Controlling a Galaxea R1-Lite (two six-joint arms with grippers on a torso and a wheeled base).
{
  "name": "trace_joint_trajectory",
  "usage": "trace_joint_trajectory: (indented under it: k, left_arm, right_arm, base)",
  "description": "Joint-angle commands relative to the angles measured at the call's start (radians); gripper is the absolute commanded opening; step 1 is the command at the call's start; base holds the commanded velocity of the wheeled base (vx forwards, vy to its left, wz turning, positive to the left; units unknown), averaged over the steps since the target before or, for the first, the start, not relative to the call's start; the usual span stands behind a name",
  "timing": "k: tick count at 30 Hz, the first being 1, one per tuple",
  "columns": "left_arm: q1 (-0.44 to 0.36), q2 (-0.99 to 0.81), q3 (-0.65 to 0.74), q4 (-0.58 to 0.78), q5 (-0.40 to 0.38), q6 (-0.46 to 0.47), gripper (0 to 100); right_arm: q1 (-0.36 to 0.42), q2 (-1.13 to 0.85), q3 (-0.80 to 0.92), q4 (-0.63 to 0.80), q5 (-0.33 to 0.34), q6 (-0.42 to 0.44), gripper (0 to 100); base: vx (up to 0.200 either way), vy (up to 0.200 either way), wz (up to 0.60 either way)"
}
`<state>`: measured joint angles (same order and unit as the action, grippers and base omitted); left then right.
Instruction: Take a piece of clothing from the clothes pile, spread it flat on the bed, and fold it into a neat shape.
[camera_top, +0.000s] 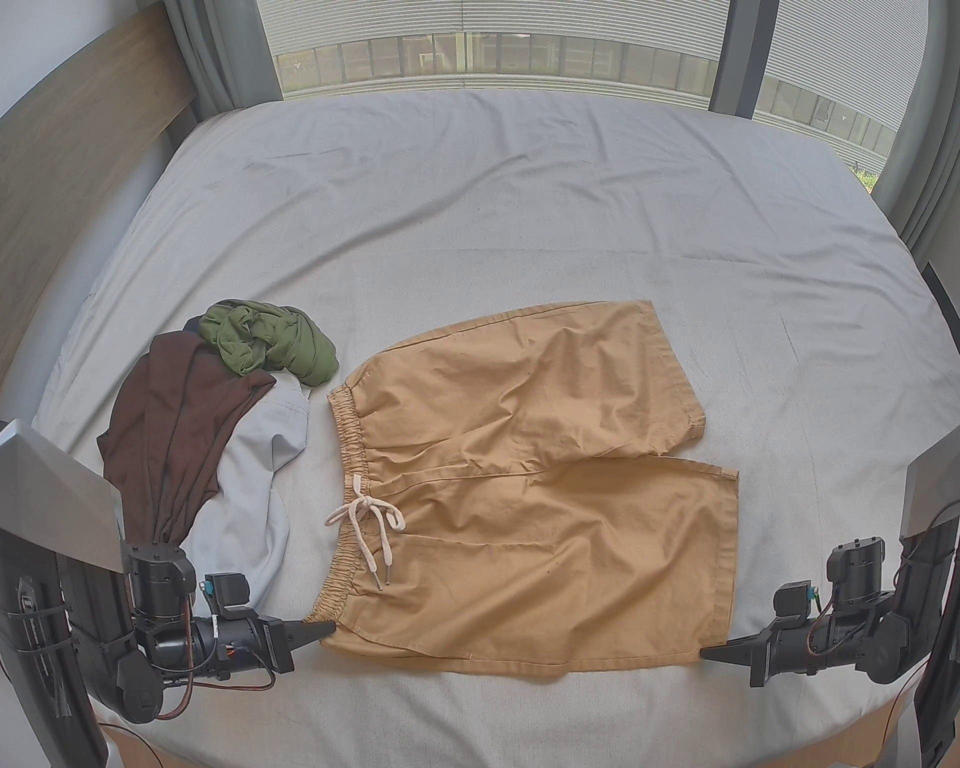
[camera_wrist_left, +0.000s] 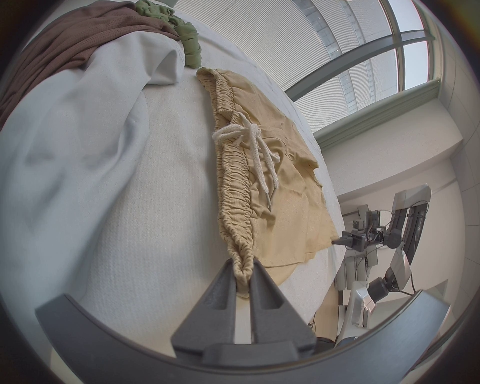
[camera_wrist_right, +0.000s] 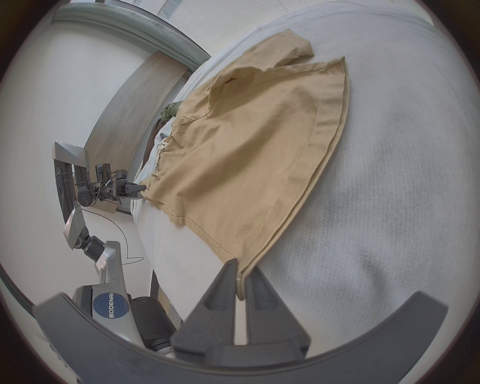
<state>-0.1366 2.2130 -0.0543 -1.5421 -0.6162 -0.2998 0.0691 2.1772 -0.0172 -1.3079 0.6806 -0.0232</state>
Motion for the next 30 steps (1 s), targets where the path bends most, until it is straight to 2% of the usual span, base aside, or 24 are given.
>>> trace_joint_trajectory:
  k: [1, 5, 7, 10, 11, 12, 21, 30]
  left_arm:
    - [0.011, 0.014, 0.021, 0.0, -0.011, 0.014, 0]
    - [0.026, 0.016, 0.004, -0.001, -0.028, 0.039, 0]
    - [0.029, 0.007, -0.065, -0.003, -0.027, 0.025, 0]
    - [0.029, 0.001, -0.085, -0.003, -0.025, 0.011, 0]
    - [0.026, -0.03, -0.118, -0.003, -0.025, -0.033, 0]
    - [0.025, -0.039, -0.128, -0.003, -0.023, -0.047, 0]
    - [0.008, -0.174, -0.196, -0.003, -0.017, -0.182, 0]
    - [-0.001, -0.21, -0.199, -0.003, -0.013, -0.19, 0]
  right_arm:
    - [0.0, -0.048, 0.017, 0.01, 0.0, -0.007, 0]
    - [0.0, -0.05, 0.011, -0.008, 0.0, -0.006, 0]
    - [0.004, -0.053, -0.003, -0.073, 0.008, 0.002, 0]
    - [0.006, -0.053, -0.003, -0.116, 0.023, 0.012, 0]
    - [0.012, -0.051, -0.003, -0.215, 0.048, 0.065, 0]
    - [0.012, -0.051, -0.004, -0.234, 0.048, 0.08, 0]
    - [0.035, -0.16, -0.072, -0.232, 0.053, 0.203, 0]
    - [0.038, -0.237, -0.086, -0.232, 0.051, 0.247, 0]
  base:
    - [0.0, 0.0, 0.0]
    - [0.0, 0.0, 0.0]
    - [0.0, 0.0, 0.0]
    - [0.0, 0.0, 0.0]
    - [0.0, 0.0, 0.0]
    - [0.0, 0.0, 0.0]
    - [0.0, 0.0, 0.0]
    - [0.0, 0.0, 0.0]
